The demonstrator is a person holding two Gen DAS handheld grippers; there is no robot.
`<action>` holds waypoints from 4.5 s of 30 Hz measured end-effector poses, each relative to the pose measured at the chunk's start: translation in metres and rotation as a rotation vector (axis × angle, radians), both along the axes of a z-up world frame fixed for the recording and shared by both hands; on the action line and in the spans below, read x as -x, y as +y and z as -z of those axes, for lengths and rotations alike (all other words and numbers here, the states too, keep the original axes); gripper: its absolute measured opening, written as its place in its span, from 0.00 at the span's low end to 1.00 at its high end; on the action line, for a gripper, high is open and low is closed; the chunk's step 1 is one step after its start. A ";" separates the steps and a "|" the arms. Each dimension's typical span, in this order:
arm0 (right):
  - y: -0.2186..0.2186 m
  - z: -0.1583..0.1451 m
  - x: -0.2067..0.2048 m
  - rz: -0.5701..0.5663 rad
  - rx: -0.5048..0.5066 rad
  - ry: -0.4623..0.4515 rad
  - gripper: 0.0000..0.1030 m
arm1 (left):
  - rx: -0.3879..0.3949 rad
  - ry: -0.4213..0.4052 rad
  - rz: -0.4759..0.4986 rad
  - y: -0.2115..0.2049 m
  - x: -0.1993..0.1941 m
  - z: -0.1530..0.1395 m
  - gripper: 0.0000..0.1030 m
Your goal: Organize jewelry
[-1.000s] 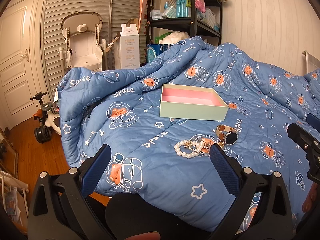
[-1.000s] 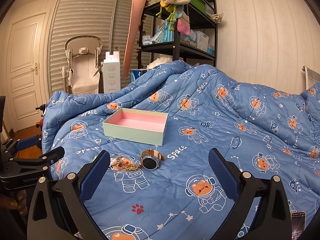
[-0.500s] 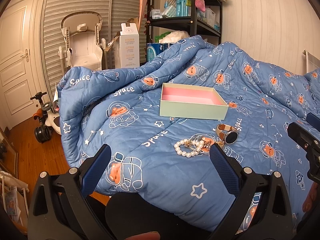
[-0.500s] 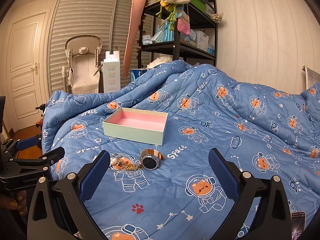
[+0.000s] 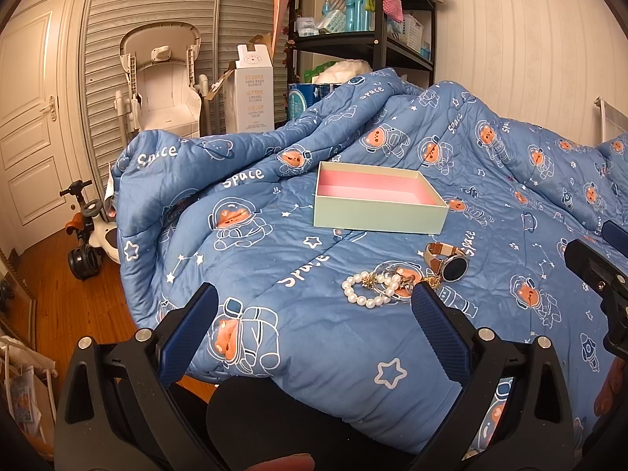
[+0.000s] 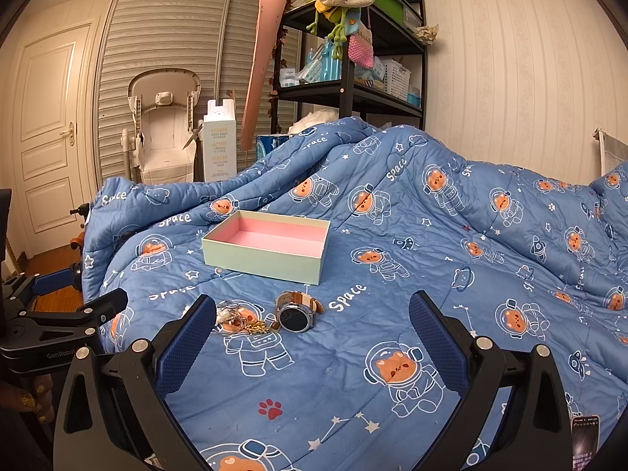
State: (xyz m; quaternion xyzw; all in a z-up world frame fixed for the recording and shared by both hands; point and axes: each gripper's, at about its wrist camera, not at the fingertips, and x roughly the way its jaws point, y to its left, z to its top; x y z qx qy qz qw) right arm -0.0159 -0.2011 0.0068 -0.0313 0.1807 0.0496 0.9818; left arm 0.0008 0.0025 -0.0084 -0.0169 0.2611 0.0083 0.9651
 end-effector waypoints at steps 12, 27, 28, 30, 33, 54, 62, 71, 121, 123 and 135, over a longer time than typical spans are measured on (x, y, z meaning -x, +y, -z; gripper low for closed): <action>0.002 0.007 -0.010 -0.024 0.012 0.032 0.94 | 0.031 0.049 0.032 0.002 -0.005 0.009 0.94; -0.011 0.034 -0.112 -0.167 -0.042 0.378 0.94 | 0.032 0.213 0.202 -0.011 -0.048 0.031 0.94; -0.012 0.037 -0.121 -0.166 -0.046 0.406 0.94 | 0.029 0.217 0.218 -0.013 -0.051 0.032 0.94; -0.012 0.044 -0.137 -0.169 -0.049 0.465 0.94 | 0.017 0.225 0.241 -0.017 -0.058 0.033 0.94; -0.011 0.054 -0.155 -0.163 -0.060 0.532 0.93 | 0.001 0.231 0.274 -0.022 -0.067 0.037 0.94; 0.005 0.092 -0.197 -0.176 -0.092 0.677 0.47 | -0.073 0.186 0.409 -0.040 -0.103 0.052 0.92; 0.003 0.090 -0.193 -0.174 -0.075 0.645 0.45 | 0.045 0.248 0.380 -0.038 -0.136 0.046 0.72; 0.001 0.088 -0.189 -0.171 -0.060 0.627 0.45 | -0.008 0.347 0.403 -0.065 -0.168 0.053 0.44; 0.023 0.023 -0.301 -0.298 -0.023 0.551 0.45 | -0.009 0.350 0.404 -0.037 -0.304 -0.002 0.21; 0.028 0.029 -0.312 -0.294 -0.010 0.571 0.45 | -0.013 0.384 0.397 -0.040 -0.323 0.006 0.21; 0.048 0.061 -0.351 -0.284 0.088 0.663 0.45 | -0.011 0.499 0.349 -0.046 -0.379 0.043 0.21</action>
